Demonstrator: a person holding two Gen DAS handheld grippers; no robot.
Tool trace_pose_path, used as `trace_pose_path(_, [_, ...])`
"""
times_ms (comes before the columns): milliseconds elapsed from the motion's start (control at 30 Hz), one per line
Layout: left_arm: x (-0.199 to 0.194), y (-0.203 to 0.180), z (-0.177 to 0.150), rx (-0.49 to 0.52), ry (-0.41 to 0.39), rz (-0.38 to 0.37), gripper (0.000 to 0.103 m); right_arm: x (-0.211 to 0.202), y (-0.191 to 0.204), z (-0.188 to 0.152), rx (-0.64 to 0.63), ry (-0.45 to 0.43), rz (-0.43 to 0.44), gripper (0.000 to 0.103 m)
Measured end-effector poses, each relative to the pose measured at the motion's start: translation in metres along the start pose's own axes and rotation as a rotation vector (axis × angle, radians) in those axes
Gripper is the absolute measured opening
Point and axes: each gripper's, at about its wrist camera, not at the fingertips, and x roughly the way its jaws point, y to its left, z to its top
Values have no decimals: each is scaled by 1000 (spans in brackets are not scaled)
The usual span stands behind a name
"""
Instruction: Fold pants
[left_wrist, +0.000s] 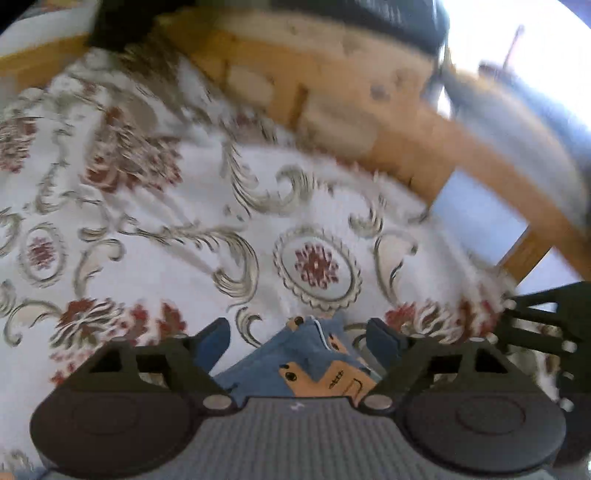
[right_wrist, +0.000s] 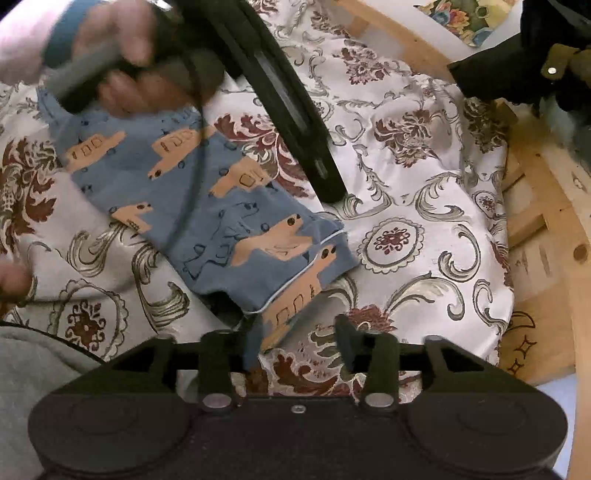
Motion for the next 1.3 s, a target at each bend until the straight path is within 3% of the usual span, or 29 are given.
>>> trace_pose_path(100, [-30,17,-17,-66,-25,22,86,16,6,-1,1,43,63,55])
trace_pose_path(167, [-49,28,-36,-87,-23,61,86,19,9,-3,8,17,38,49])
trace_pose_path(200, [-59,35,-47,-94,-13,88,86,19,12,-3,14,1,13,42])
trace_pose_path(267, [-76,48,-70,-101,17,143,86,23,16,-3,3,-14,-27,11])
trace_pose_path(300, [-85,57,-83,-105,41,186,86,23,22,-3,-52,-16,-73,7])
trace_pose_path(400, [-110,81,-117,-141,111,259,86,14,47,-5,-293,-23,-235,6])
trace_pose_path(500, [-127,102,-143,-204,167,292,86,18,49,-2,-351,47,-201,6])
trace_pose_path(600, [-140,116,-165,-226,195,316,85,35,29,3,-256,180,-53,18])
trace_pose_path(667, [-151,118,-170,-215,184,310,85,30,16,9,-216,202,2,42])
trace_pose_path(700, [-158,117,-171,-210,174,310,85,25,10,13,-193,210,16,59])
trace_pose_path(833, [-182,118,-173,-196,103,316,86,5,-9,43,-38,124,27,61])
trace_pose_path(900, [-185,123,-170,-204,87,374,88,19,-12,58,62,88,75,61])
trace_pose_path(967, [-182,133,-169,-201,144,476,88,47,-12,65,128,119,141,61])
trace_pose_path(1033, [-183,150,-176,-216,231,562,88,78,-7,55,112,213,149,63])
trace_pose_path(1133, [-208,177,-194,-296,236,544,88,76,-16,51,179,216,164,65])
trace_pose_path(1200, [-228,185,-201,-315,249,541,88,59,-17,58,172,186,137,66])
trace_pose_path(1267, [-239,189,-211,-301,326,640,88,40,-15,72,148,134,124,70])
trace_pose_path(1300, [-248,190,-216,-305,336,642,83,30,-14,84,156,87,138,75])
